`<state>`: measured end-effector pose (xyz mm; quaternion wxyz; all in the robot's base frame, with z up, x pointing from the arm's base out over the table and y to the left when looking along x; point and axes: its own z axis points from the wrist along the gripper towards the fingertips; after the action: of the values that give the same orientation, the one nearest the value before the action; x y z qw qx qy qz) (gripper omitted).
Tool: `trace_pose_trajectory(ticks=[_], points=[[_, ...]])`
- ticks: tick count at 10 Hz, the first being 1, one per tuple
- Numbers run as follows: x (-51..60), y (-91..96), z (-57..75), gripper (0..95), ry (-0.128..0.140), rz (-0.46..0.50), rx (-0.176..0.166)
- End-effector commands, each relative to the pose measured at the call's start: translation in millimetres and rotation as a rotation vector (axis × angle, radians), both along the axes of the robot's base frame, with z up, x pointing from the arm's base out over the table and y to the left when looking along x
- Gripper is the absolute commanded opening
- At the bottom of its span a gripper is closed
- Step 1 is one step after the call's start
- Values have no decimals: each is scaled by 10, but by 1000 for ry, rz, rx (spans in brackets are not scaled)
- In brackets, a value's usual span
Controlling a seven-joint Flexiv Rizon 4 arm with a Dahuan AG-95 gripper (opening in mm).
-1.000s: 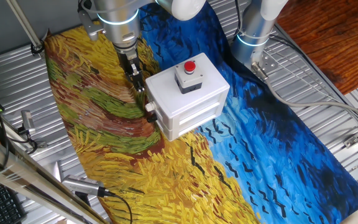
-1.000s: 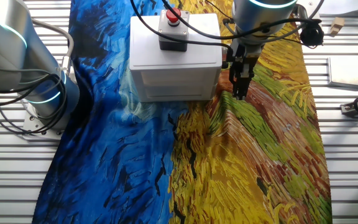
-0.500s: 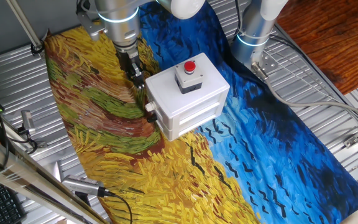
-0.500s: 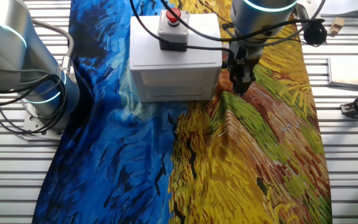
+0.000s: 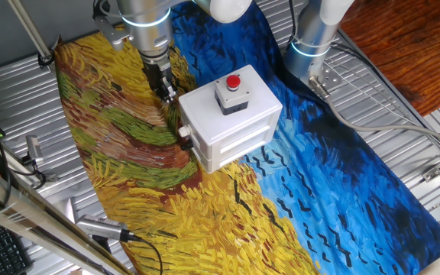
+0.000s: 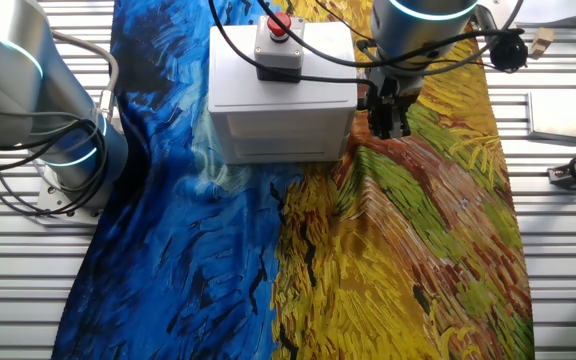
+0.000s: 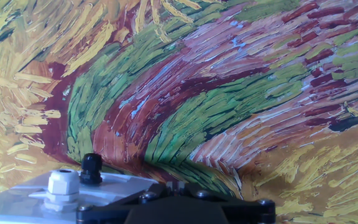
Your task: Take something out of a drawer
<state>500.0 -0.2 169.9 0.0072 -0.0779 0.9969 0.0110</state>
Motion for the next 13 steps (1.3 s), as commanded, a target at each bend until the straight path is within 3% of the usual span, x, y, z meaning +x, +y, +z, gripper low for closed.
trace_pose_trajectory(ticks=[1,13], points=[[0,2,1,0,0,1,-1],[-2,2,3,0,9,28,0]])
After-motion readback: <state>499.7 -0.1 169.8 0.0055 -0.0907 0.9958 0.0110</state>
